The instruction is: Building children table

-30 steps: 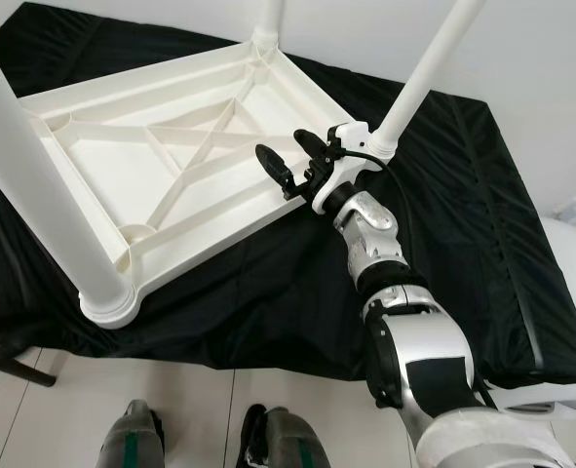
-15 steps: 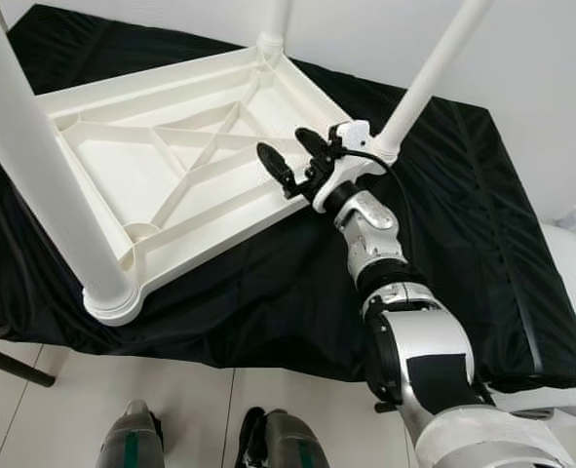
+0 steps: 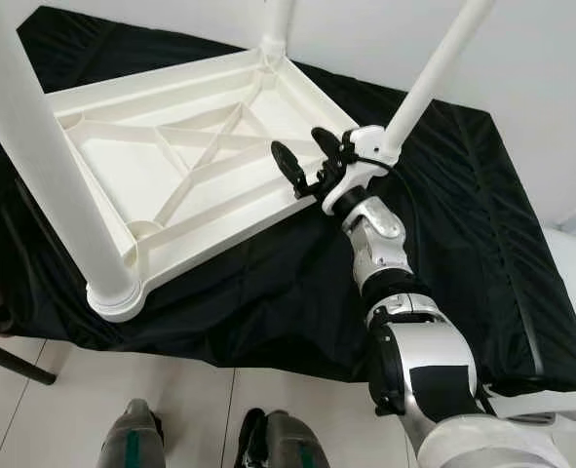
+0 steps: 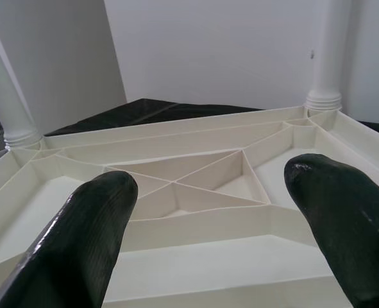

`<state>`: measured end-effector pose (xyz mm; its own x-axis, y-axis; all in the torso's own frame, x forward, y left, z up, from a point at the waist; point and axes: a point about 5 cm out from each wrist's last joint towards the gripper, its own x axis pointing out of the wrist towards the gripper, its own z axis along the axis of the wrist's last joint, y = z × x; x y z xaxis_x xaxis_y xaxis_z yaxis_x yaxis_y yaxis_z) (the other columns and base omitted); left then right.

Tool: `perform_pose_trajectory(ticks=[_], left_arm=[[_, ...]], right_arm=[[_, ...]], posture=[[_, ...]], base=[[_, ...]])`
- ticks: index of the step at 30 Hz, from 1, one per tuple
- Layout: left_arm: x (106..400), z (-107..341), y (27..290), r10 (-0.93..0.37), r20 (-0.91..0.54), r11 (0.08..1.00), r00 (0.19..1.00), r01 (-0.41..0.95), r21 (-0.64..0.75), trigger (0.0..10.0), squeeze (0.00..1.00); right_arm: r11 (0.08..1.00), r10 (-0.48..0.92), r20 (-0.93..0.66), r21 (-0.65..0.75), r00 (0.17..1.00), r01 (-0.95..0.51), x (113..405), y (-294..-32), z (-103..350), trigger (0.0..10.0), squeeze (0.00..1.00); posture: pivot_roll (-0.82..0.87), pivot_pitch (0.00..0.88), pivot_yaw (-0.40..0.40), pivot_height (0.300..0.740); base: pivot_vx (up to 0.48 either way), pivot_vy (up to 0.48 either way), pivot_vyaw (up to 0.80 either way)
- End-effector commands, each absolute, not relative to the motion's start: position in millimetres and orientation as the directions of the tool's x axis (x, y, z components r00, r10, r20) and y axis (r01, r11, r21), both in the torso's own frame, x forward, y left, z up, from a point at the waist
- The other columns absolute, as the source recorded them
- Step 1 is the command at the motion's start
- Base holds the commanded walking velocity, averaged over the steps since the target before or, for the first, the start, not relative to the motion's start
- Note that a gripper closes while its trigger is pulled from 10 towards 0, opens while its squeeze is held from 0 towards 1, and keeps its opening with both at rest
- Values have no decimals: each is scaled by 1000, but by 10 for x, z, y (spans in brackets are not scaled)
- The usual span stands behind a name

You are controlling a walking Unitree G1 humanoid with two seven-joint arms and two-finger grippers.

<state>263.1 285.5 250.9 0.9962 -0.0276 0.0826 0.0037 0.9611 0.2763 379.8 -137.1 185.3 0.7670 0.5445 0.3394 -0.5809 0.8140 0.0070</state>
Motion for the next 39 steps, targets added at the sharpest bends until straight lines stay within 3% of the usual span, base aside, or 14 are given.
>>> perform_pose_trajectory(ticks=[1,3,13,16,24,25,27,28,39], left_arm=[[2736,2517,2819,70,129,958,989,-103,267,10000,1000],[2881,2561,2703,47,161,970,986,-84,229,10000,1000],[3011,2623,2418,-32,204,968,978,-21,252,10000,1000],[2926,2623,2239,-81,210,968,974,27,248,10000,1000],[2833,2675,2072,-127,217,959,968,64,276,10000,1000],[2813,2692,2027,-141,223,959,965,78,271,10000,714],[2813,2692,2027,-141,223,959,965,78,271,10000,714],[2758,2706,1929,-180,225,957,958,118,265,10000,0],[2580,2763,1748,-235,207,942,950,170,288,10000,0]], right_arm=[[831,519,351,4,779,-556,3771,-1456,1832,10000,0],[844,501,364,-3,785,-537,3752,-1479,1830,10000,0],[898,394,402,23,826,-440,3705,-1586,1833,10000,0],[960,249,405,19,880,-280,3590,-1764,1769,10000,0],[994,95,396,13,913,-109,3457,-1903,1704,10000,0],[998,54,394,18,918,-66,3430,-1921,1696,10000,0],[998,54,394,18,918,-66,3430,-1921,1696,10000,0],[1000,-19,390,7,921,18,3377,-1938,1679,10000,0],[951,-283,279,-43,918,306,3308,-2045,1506,10000,0]], posture=[[240,96,-159,740],[230,96,-159,740],[186,106,-141,740],[166,113,-131,740],[164,113,-135,740],[163,112,-138,740],[163,112,-138,740],[167,106,-142,740],[187,89,-152,740]], base=[[0,0,0],[0,0,0],[0,0,0],[0,0,0],[0,0,0],[0,0,0],[0,0,0],[0,0,0],[0,0,0]])
